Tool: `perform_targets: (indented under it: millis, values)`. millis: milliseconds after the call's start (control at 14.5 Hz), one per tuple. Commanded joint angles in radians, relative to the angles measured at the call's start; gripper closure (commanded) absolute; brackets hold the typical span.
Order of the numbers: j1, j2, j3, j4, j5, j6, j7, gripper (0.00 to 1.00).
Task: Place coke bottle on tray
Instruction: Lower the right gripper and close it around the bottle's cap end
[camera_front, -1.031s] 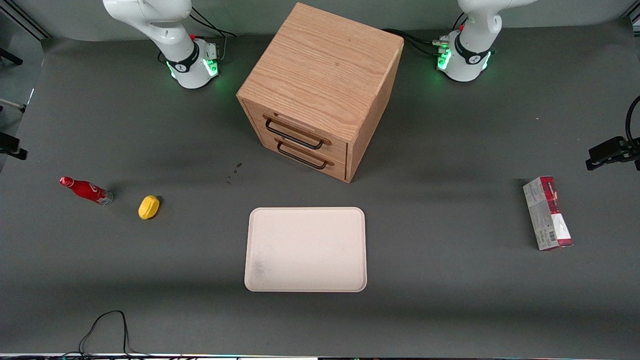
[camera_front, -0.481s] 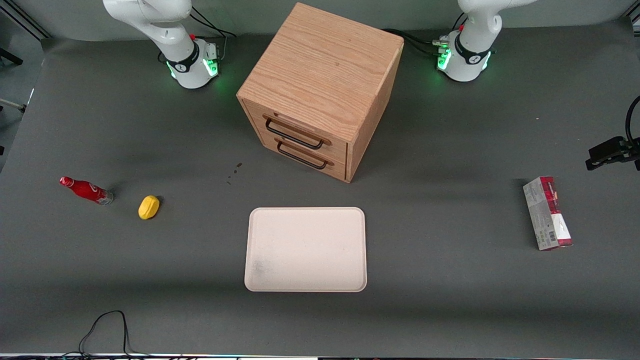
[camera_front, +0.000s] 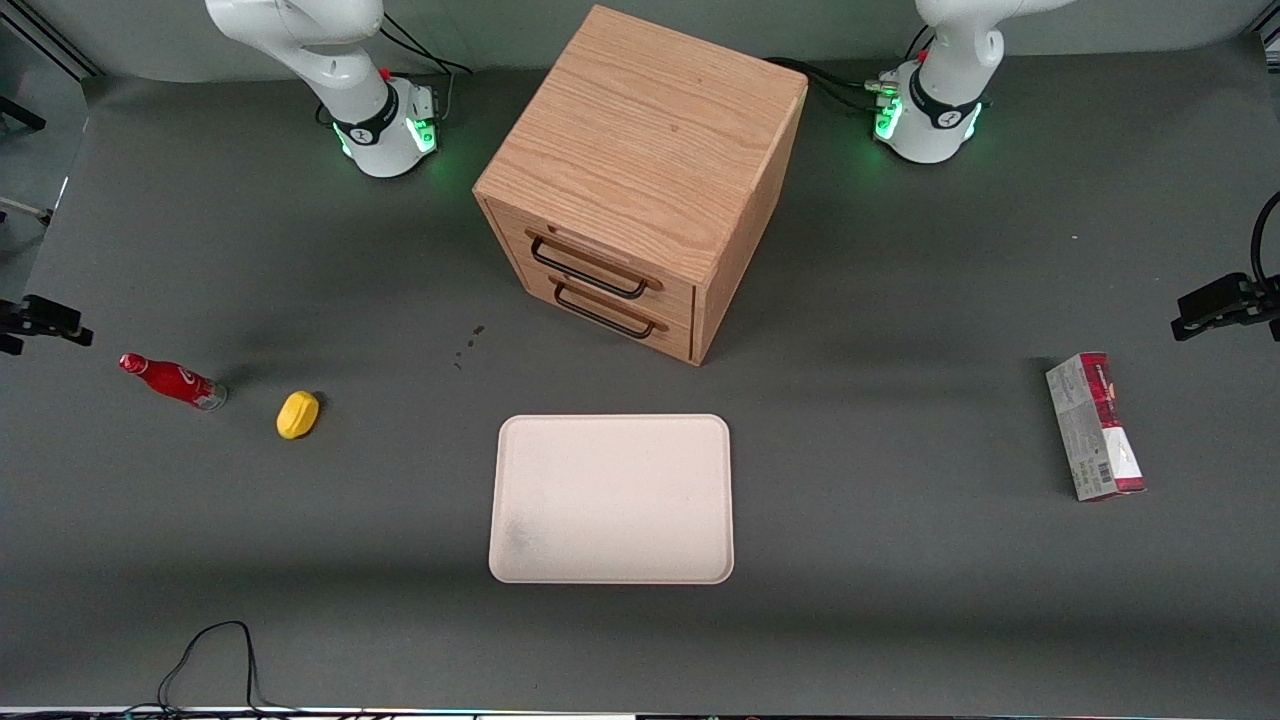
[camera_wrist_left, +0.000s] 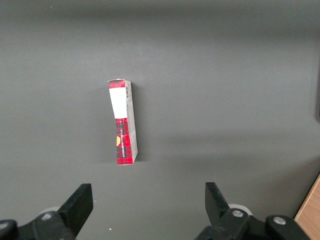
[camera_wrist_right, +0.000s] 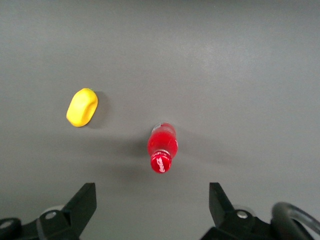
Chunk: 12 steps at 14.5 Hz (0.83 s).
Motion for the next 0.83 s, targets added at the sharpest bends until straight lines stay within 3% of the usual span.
perform_targets:
  millis: [0,206,481,756]
  values:
    - [0.014,-0.01,-0.007,-0.089,0.016,0.102,-0.016,0.0]
    - [0.013,0.032,-0.006,-0.13,0.026,0.182,-0.021,0.0]
    - [0.004,0.121,-0.009,-0.138,0.151,0.253,-0.134,0.0]
    - [0.002,0.145,-0.012,-0.143,0.162,0.268,-0.162,0.0]
